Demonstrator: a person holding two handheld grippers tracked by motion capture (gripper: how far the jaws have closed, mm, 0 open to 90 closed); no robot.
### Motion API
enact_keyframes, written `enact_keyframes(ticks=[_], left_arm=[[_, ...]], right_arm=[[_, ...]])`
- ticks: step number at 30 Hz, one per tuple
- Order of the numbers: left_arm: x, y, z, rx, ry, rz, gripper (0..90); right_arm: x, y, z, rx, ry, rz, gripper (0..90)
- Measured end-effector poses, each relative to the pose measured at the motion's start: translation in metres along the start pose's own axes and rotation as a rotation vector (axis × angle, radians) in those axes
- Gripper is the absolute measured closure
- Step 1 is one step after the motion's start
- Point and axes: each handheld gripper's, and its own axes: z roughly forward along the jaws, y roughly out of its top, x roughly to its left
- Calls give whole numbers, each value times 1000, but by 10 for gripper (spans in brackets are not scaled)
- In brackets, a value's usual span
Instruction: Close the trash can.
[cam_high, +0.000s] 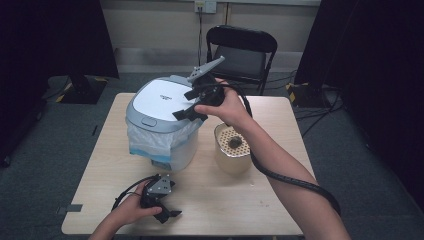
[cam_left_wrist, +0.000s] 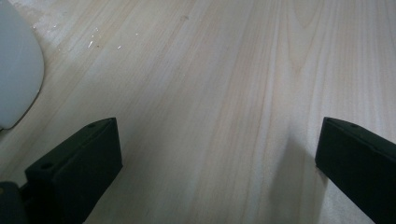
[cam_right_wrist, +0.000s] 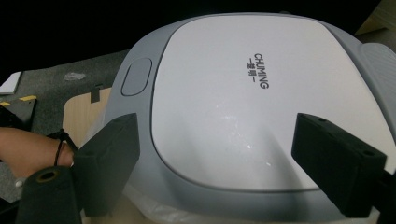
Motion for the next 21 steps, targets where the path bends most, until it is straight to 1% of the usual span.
enact_keyframes(ticks=[2, 4, 7, 10, 12, 17, 21], left_arm=[[0, 0, 1, 0, -4, 0, 0], [0, 1, 1, 0, -4, 0, 0], [0, 1, 1, 0, -4, 0, 0], [1, 1, 1, 0, -4, 1, 0], [1, 1, 1, 0, -4, 1, 0], [1, 1, 1, 0, -4, 1, 0], [1, 1, 1, -1, -6, 0, 0]], right_arm=[[0, -2, -4, -2, -7, 1, 149], [1, -6, -9, -3, -3, 6, 147], [0, -10, -15, -22, 14, 11, 147], [-1, -15, -20, -13, 3, 9, 146], [-2, -19, -22, -11, 6, 15, 146], [-2, -28, -27, -2, -4, 9, 147], [-2, -34, -32, -6, -13, 7, 147]])
